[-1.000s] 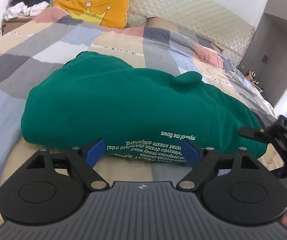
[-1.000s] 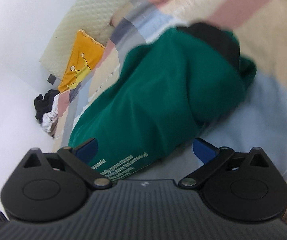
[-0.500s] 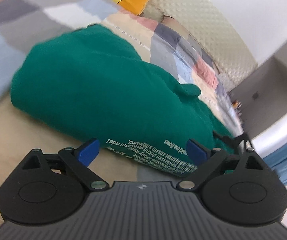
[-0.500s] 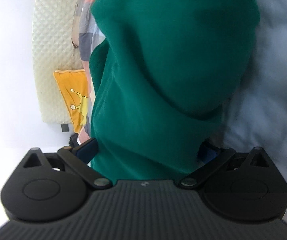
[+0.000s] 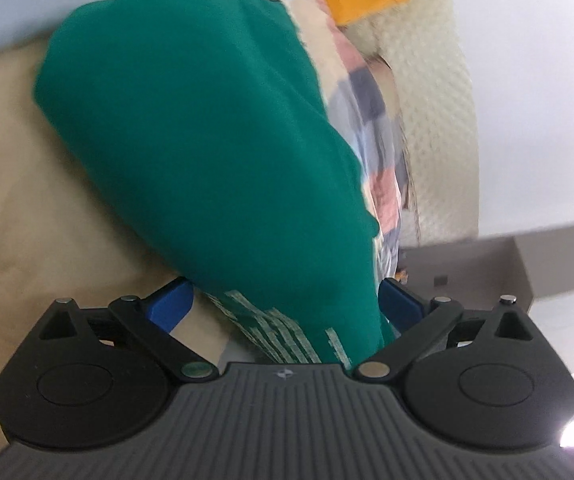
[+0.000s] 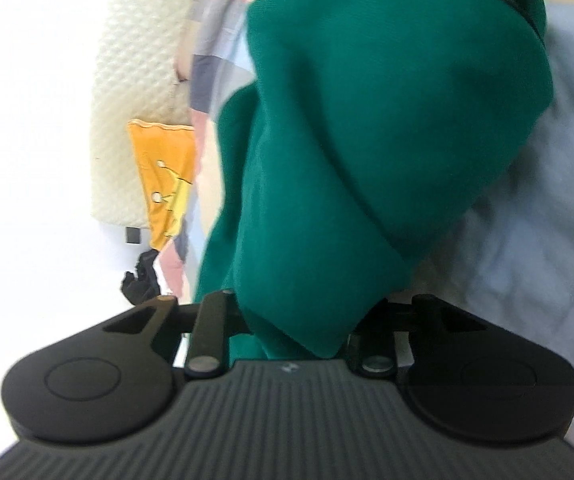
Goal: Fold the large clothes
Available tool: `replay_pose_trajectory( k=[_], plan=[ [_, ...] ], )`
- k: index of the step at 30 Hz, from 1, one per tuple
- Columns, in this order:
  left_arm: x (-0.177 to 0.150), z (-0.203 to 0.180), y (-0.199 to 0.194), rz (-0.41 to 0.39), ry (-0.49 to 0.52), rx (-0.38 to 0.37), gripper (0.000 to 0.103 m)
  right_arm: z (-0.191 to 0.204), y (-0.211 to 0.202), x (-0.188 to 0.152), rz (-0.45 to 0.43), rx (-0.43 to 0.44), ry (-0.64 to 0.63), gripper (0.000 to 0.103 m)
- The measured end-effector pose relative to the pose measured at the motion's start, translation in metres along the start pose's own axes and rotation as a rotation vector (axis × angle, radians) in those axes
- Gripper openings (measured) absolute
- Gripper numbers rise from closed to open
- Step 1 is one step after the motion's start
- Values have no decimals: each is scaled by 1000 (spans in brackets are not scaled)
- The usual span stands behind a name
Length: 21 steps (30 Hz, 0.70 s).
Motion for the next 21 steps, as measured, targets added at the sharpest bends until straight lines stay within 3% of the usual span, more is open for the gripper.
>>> replay_pose_trajectory(
  k=[3, 7, 10, 16, 21],
  plan=[
    [2, 8, 0, -3, -56, -50, 101, -1, -10, 2, -14, 30, -9, 29],
    [4, 14, 7, -4, -97, -30, 101, -4, -13, 5, -25, 56, -7, 27],
    [11, 26, 12, -28, -191, -36, 101, -6, -14, 7, -32, 63, -5, 27],
    [24, 45, 11, -154, -385, -140, 99, -8, -17, 6, -41, 58, -5, 27],
    [27, 29, 26, -119, -291, -74, 90, -6, -10, 7, -42, 44, -13, 27]
  ],
)
Point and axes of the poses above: each gripper's, at about its wrist camera, not at the fingertips, and y roughly the way its jaws point, z to its left, x to its top, the point moved 3 cm from there along y, roughly the way its jaws point, and after that the axes turned 2 degrees about z, right-handed, at the moved point
